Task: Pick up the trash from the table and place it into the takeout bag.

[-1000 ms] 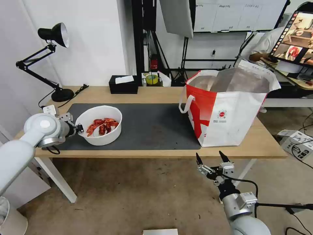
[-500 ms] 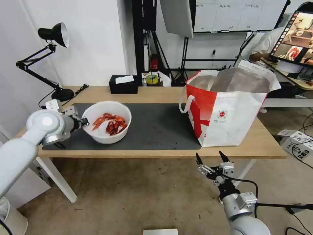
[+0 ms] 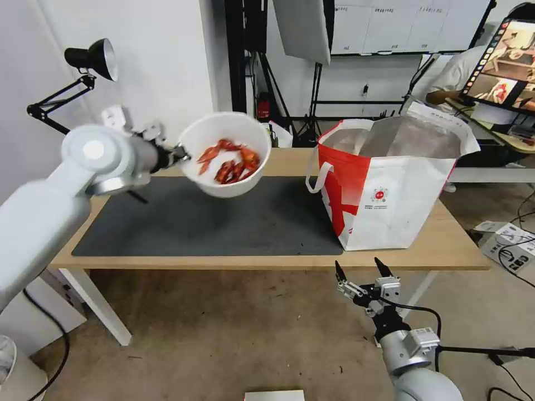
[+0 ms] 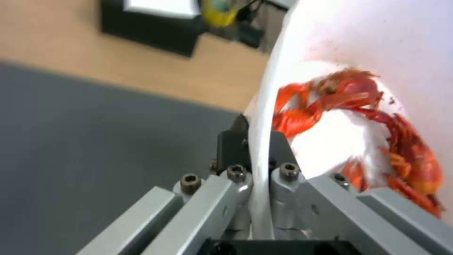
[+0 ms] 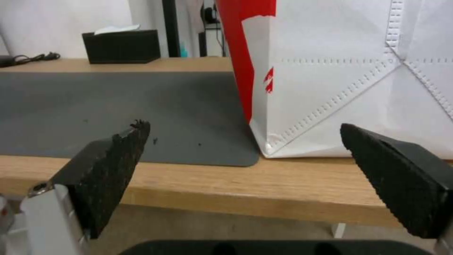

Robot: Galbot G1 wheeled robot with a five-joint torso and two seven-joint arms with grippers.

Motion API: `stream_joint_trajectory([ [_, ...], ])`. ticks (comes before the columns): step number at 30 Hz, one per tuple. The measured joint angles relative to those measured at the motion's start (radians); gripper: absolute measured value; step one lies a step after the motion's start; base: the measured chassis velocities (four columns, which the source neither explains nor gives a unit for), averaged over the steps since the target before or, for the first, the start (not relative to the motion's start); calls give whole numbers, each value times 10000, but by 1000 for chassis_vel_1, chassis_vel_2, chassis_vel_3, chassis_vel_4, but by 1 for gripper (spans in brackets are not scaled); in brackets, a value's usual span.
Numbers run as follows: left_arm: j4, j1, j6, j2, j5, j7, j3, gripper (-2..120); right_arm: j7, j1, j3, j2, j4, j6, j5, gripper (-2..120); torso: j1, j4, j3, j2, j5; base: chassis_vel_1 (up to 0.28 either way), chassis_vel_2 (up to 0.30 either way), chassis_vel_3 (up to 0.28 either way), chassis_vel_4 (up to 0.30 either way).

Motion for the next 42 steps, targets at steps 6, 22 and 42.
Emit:
stream_joint_trajectory([
  [6,471,-1633,-175,-891,-272,-208,1037,0,2,0,0,0,-1,0,0,100,1,-4,-1,-1,6,0,0,0,0],
  [22,2289,-3327,-165,-3691,-608,-944,2037,0,1,0,0,0,-1,0,1,100,1,-4,0,0,5,0,0,0,0],
  [42,5116,-3230,-2660,-6838,3041,-657,2928,0,1,0,0,-1,-1,0,0,100,-1,-4,-2,0,4,0,0,0,0],
])
